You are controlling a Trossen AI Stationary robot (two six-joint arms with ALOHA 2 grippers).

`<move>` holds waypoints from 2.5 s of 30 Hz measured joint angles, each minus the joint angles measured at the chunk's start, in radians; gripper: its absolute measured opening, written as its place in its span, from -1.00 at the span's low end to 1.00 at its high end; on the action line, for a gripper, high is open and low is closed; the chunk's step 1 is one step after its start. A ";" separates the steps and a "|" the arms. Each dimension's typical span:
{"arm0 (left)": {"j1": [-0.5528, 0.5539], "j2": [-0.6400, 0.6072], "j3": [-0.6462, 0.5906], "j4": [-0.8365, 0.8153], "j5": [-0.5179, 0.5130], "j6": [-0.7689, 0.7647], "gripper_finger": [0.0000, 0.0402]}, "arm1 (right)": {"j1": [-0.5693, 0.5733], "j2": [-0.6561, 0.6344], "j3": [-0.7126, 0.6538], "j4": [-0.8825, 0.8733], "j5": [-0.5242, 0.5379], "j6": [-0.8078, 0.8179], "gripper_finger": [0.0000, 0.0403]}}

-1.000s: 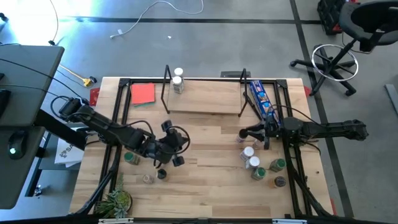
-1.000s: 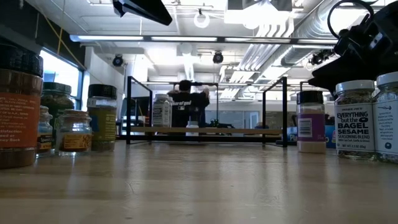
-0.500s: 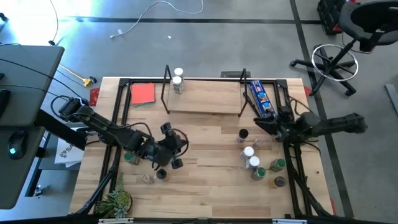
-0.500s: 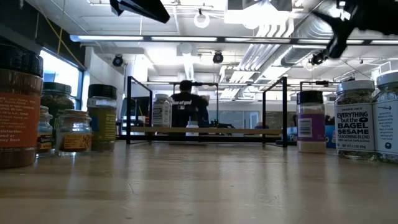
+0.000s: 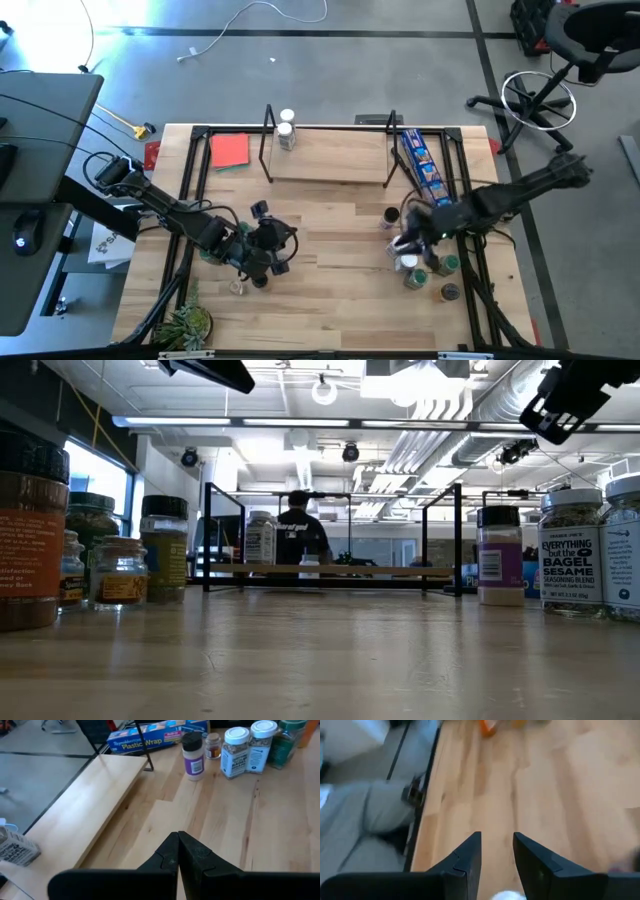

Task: Shelf spices
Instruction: Put the white seasoning bottle on the shelf aligned with the other white seasoning bottles

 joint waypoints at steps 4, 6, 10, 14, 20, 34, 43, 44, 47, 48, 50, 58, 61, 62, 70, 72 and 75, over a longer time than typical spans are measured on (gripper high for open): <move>0.001 0.000 0.000 0.000 -0.005 0.000 -1.00 | 0.001 0.140 0.067 0.031 -0.015 -0.009 -0.46; 0.002 0.000 0.000 0.001 -0.014 0.000 -1.00 | -0.020 0.203 0.119 -0.014 0.006 -0.040 -0.46; 0.003 0.000 0.000 0.000 -0.022 0.000 -1.00 | -0.048 0.312 0.271 -0.255 0.023 -0.076 -0.33; 0.003 0.000 0.000 -0.001 -0.023 0.000 -1.00 | -0.039 0.394 0.401 -0.548 0.079 -0.049 -0.03; 0.003 0.006 -0.001 -0.014 -0.023 0.000 -1.00 | -0.007 0.440 0.387 -0.671 0.081 0.178 0.47; 0.003 0.027 -0.001 -0.018 -0.036 0.000 -1.00 | -0.046 0.444 0.250 -0.469 0.091 0.382 0.64; 0.004 0.027 -0.001 -0.017 -0.035 -0.008 -1.00 | -0.061 0.451 0.250 -0.509 0.141 0.376 0.49; 0.004 0.027 -0.001 -0.017 -0.035 -0.008 -1.00 | -0.061 0.451 0.250 -0.507 0.146 0.376 0.49; 0.004 0.027 -0.001 -0.015 -0.036 -0.008 -1.00 | -0.061 0.451 0.251 -0.502 0.155 0.368 0.48; 0.003 0.027 -0.001 -0.014 -0.036 -0.008 -1.00 | -0.063 0.453 0.251 -0.501 0.157 0.368 0.47; 0.004 0.027 -0.001 -0.014 -0.041 -0.008 -1.00 | -0.069 0.465 0.251 -0.492 0.156 0.368 0.42; 0.004 0.027 -0.001 -0.013 -0.041 -0.009 -1.00 | -0.096 0.592 0.288 -0.333 0.116 0.226 -0.05; 0.003 0.027 -0.001 -0.012 -0.041 -0.010 -1.00 | -0.109 0.649 0.363 -0.314 0.112 0.142 -0.05; 0.003 0.027 -0.001 -0.012 -0.041 -0.010 -1.00 | -0.117 0.669 0.393 -0.314 0.113 0.101 -0.05; 0.005 0.020 -0.001 -0.028 0.032 -0.014 -1.00 | -0.255 0.927 0.670 -0.265 0.029 -0.374 -0.05; 0.009 0.009 0.000 -0.051 0.073 -0.038 -1.00 | -0.287 0.997 0.758 -0.257 0.023 -0.472 -0.05; 0.008 -0.015 0.000 -0.141 0.140 -0.120 -1.00 | -0.324 1.087 0.874 -0.283 0.021 -0.575 -0.05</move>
